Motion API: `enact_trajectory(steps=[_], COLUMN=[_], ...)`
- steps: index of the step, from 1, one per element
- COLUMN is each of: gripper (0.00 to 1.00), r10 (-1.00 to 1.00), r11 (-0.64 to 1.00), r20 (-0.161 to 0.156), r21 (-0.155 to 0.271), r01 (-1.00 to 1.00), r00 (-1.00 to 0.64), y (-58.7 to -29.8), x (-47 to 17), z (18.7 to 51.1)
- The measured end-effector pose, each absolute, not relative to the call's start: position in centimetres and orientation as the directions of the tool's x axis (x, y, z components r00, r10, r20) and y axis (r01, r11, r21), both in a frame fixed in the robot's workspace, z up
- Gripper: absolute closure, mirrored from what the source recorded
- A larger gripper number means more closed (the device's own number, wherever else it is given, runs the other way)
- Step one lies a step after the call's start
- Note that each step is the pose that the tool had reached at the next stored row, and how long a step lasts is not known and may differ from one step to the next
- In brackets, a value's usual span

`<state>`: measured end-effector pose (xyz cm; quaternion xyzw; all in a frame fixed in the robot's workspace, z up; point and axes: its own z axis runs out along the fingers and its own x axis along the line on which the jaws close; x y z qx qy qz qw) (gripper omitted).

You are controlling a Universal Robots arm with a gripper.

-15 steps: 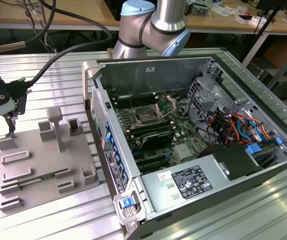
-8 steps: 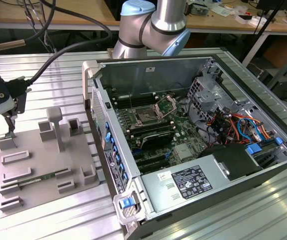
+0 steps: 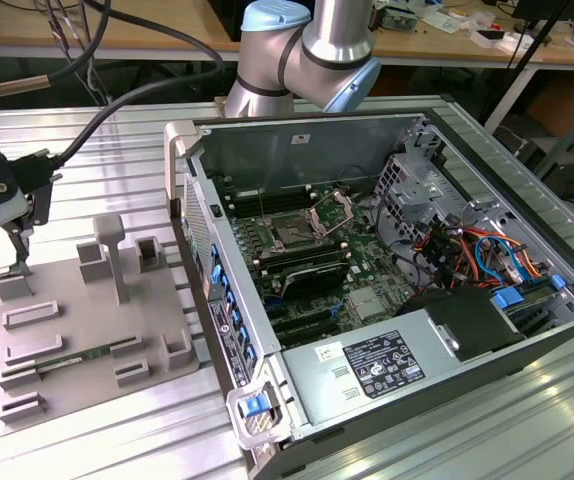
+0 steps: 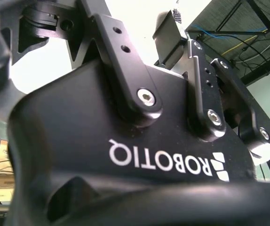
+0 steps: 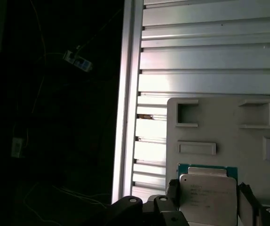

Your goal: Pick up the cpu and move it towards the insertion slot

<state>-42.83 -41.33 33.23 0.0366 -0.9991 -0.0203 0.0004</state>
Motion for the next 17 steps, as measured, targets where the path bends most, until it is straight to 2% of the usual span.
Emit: enact_trajectory(steps=[17], gripper=[0.45], r10=[-0.073], r11=[0.996], r20=[-0.001], r21=[0.042], r01=[-0.073], r00=[-0.997], y=[-41.33], x=[-42.83], z=[34.07])
